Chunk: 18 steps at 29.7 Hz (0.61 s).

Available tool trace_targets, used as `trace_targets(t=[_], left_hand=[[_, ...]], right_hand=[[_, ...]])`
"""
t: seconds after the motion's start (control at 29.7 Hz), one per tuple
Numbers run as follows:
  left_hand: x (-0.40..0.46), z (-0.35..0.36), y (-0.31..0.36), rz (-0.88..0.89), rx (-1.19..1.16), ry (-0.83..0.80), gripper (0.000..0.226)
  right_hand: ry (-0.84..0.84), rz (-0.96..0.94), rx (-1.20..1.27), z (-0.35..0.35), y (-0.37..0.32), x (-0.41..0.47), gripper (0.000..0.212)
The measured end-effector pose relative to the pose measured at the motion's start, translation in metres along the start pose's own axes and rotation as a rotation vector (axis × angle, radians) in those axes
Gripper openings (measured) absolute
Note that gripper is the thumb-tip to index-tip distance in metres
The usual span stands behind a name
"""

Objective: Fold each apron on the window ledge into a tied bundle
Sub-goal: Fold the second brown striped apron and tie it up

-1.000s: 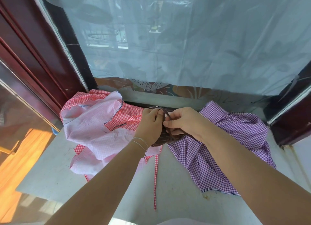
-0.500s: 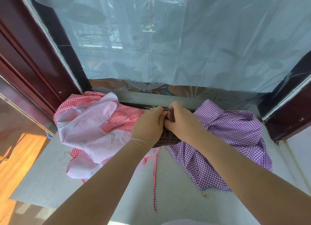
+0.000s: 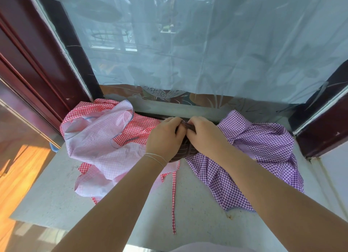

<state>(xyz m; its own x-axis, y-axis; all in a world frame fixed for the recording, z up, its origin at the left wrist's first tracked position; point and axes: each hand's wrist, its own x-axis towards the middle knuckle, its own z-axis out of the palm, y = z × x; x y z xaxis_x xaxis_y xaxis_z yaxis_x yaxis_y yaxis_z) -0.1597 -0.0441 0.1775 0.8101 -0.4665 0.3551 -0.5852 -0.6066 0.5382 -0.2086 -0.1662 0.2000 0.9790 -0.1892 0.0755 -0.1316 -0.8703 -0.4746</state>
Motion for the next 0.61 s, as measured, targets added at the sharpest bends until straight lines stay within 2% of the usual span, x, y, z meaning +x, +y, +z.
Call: trace_targets(t=[0.13, 0.27, 0.34, 0.44, 0.61], left_hand=[[-0.002, -0.001, -0.008, 0.061, 0.0, -0.02, 0.018], [-0.001, -0.005, -0.016, 0.179, -0.049, -0.048, 0.024], [0.002, -0.009, -0.017, 0.235, -0.055, -0.052, 0.034], [0.005, -0.011, -0.02, 0.236, -0.089, -0.023, 0.037], [0.0, -0.009, -0.014, 0.036, -0.206, 0.149, 0.035]], right_hand=[[-0.343, 0.015, 0.138, -0.018, 0.005, 0.006, 0.011], [-0.48, 0.012, 0.216, -0.035, 0.01, 0.009, 0.013], [-0.477, 0.022, 0.283, -0.038, 0.012, 0.009, 0.016], [-0.424, 0.017, 0.39, -0.035, 0.008, 0.006, 0.014], [-0.148, 0.109, 0.538, -0.019, -0.001, -0.005, 0.024]])
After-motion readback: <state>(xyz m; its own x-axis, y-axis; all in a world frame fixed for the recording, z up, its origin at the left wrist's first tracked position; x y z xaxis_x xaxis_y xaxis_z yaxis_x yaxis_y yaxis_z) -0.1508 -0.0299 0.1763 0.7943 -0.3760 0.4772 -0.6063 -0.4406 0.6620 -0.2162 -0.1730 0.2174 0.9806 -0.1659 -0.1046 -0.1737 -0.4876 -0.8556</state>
